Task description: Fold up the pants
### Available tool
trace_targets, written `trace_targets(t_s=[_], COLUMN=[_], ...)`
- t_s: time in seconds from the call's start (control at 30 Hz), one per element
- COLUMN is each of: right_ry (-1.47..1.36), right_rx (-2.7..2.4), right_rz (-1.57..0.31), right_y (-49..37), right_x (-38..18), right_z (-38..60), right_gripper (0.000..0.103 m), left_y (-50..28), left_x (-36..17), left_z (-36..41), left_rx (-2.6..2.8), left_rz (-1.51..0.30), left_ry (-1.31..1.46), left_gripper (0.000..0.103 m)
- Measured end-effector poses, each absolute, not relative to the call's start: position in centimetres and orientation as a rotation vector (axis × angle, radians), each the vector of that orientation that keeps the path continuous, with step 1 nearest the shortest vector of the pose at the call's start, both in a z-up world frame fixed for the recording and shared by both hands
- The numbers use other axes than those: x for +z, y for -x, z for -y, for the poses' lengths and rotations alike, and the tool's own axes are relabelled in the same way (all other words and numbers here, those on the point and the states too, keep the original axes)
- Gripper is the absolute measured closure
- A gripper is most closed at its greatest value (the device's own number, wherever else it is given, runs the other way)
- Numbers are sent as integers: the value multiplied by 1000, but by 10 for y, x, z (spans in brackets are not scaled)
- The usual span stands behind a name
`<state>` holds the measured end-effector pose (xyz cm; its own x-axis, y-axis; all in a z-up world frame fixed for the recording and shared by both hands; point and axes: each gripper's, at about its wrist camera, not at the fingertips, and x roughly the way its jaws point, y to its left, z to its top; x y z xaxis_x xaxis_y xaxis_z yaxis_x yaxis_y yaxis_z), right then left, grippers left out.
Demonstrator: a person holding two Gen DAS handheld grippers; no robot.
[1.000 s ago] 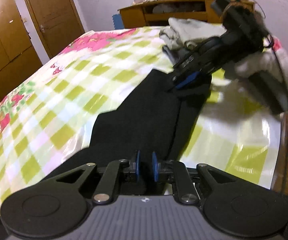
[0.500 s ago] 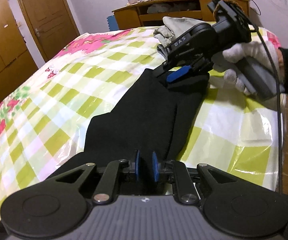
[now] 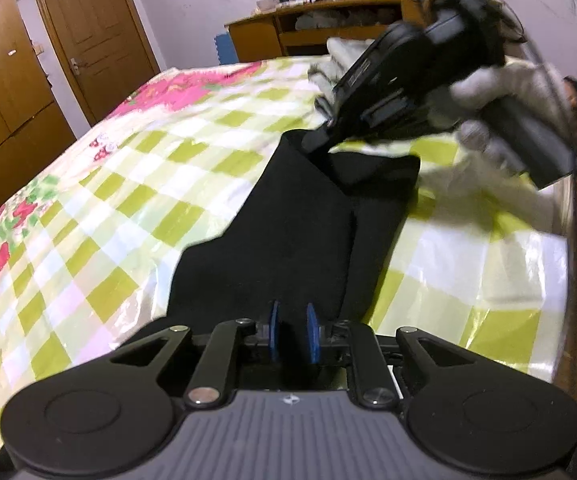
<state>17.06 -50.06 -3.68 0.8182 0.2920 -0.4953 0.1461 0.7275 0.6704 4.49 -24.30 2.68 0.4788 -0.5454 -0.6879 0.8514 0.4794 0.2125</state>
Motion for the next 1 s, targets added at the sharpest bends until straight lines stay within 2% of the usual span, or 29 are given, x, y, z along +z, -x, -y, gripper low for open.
trace_targets(t_s=[0.13, 0.3, 0.37, 0.4, 0.47, 0.57, 0.6, 0.8, 1.0], right_ry=[-735, -636, -598, -574, -544, -611, -623, -807, -824], right_rx=[141, 81, 22, -12, -64, 1, 4, -29, -107], right_rz=[-576, -570, -625, -672, -710, -713, -727, -671, -755], right_y=[-145, -129, -134, -137, -133, -119, -117, -104, -108], right_x=[12, 55, 51, 45, 33, 15, 7, -18, -33], right_z=[505, 520, 527, 528, 522, 507, 502, 504, 505], right_gripper=[100, 100, 98, 94, 94, 93, 88, 88, 82], left_y=[-42, -48, -49, -48, -48, -47, -47, -45, -43], left_x=[43, 32, 26, 24, 20, 14, 14, 12, 6], left_z=[242, 252, 253, 253, 251, 249, 249, 247, 247], left_rx=[-947, -947, -946, -947, -944, -939, -935, -927, -936], left_rz=[-557, -580, -594, -598, -605, -612, -606, -606, -617], left_ry=[-552, -553, -563, -566, -574, -589, -595, -588, -587], left_gripper=[63, 62, 62, 62, 61, 61, 61, 58, 57])
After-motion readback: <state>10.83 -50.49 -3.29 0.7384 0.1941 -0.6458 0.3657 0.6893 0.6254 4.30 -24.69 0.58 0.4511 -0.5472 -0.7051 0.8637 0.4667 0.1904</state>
